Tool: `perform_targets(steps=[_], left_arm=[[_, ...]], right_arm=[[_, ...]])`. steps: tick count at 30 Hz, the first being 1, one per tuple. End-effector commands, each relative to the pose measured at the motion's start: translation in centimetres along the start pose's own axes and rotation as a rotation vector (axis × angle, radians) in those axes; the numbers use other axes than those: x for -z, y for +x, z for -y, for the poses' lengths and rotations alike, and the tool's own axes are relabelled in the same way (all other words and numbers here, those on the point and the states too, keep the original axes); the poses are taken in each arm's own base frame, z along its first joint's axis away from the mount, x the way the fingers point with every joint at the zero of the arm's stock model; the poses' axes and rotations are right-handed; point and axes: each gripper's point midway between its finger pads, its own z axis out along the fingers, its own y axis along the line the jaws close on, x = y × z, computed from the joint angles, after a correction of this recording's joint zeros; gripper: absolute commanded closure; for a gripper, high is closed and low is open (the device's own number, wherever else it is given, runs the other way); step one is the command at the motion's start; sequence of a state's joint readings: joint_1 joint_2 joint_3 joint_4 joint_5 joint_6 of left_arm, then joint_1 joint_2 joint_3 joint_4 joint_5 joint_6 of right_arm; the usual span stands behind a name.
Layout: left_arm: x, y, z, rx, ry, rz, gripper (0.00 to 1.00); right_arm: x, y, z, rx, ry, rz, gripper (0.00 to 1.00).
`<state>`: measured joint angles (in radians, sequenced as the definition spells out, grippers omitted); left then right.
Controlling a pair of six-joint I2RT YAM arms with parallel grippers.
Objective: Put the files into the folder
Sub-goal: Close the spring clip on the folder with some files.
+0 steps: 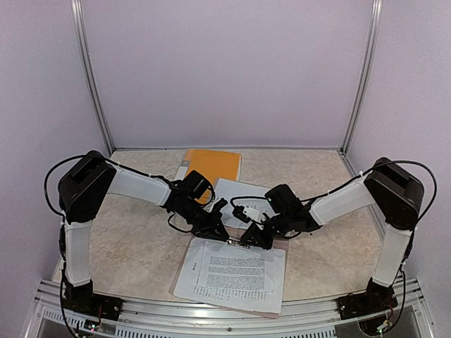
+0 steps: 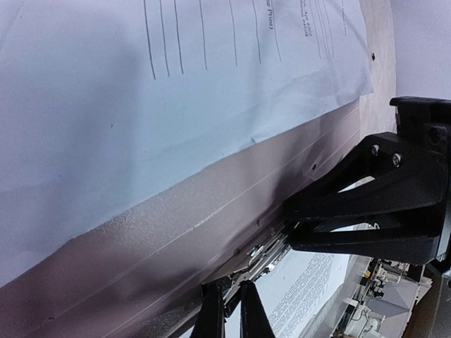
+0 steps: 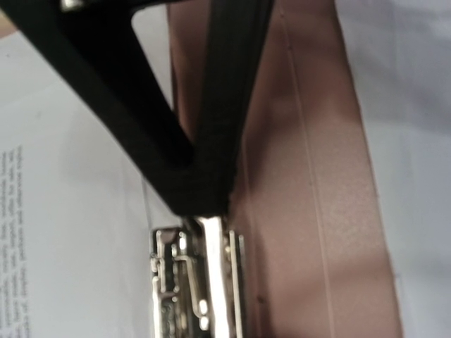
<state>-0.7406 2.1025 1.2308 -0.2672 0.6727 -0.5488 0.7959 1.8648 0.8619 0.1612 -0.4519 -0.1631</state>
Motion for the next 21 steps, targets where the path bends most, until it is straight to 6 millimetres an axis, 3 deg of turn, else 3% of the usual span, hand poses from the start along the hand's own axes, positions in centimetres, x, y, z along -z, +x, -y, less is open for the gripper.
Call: perform_targets(steps=[1,21], left_arm=[[0.2,12.0,-19.1,0.296,-0.741,-0.267,1.0],[-0.2,15.2,-21.5,0.351,-0.791,-0.346,1.0]], right_arm=[[-0.4,8.0,-0.7,-0.097,0.015,-0.262,0.89],[-0.6,7.9,-0.8,-0.105,0.008,-0.28,0.9]])
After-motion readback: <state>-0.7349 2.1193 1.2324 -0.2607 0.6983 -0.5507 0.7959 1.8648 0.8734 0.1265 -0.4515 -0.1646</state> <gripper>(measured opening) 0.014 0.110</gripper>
